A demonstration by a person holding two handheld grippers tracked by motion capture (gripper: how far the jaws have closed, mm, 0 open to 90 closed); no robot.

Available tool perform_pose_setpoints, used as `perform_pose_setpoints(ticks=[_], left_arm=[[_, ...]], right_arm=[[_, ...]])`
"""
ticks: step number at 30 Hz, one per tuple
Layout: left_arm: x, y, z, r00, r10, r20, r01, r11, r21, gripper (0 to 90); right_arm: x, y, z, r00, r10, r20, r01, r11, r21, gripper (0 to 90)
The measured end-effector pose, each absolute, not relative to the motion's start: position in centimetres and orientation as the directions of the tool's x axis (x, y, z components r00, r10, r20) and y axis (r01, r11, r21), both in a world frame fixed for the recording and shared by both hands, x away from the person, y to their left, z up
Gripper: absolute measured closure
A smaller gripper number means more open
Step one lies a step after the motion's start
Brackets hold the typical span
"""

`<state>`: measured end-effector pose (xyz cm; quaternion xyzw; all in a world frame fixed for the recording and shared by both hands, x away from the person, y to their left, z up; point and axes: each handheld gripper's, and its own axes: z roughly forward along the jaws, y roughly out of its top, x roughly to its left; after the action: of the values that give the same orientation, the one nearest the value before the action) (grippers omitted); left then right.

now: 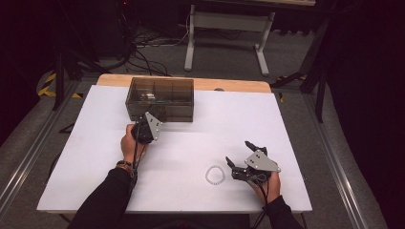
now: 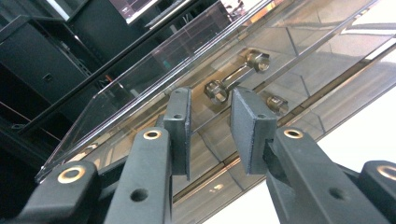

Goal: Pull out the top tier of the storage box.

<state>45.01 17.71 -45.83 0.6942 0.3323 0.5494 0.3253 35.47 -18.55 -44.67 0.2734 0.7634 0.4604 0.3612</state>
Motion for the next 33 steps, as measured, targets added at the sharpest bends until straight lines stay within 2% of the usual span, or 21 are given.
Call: perform_pose_setpoints(ticks=[4, 5, 9, 33], left_arm=[[45.2, 17.6, -45.9, 0.172, 0.819, 0.548, 0.107, -0.568, 0.816, 68.6], [45.2, 17.7, -45.9, 0.173, 0.821, 0.545, 0.107, -0.565, 0.818, 73.3], [45.2, 17.4, -45.9, 0.171, 0.817, 0.552, 0.113, -0.572, 0.812, 79.2], [43.3, 17.2, -45.7, 0.162, 0.816, 0.555, 0.123, -0.575, 0.809, 80.5]], right_arm=[[35.5, -18.6, -44.7, -0.589, 0.751, -0.299, 0.084, 0.425, 0.901, 15.3], [35.5, -18.5, -44.7, -0.589, 0.751, -0.299, 0.085, 0.425, 0.901, 15.3], [35.5, -18.5, -44.7, -0.591, 0.749, -0.301, 0.084, 0.428, 0.900, 15.2], [35.3, -18.7, -44.6, -0.582, 0.755, -0.302, 0.080, 0.423, 0.903, 15.4]])
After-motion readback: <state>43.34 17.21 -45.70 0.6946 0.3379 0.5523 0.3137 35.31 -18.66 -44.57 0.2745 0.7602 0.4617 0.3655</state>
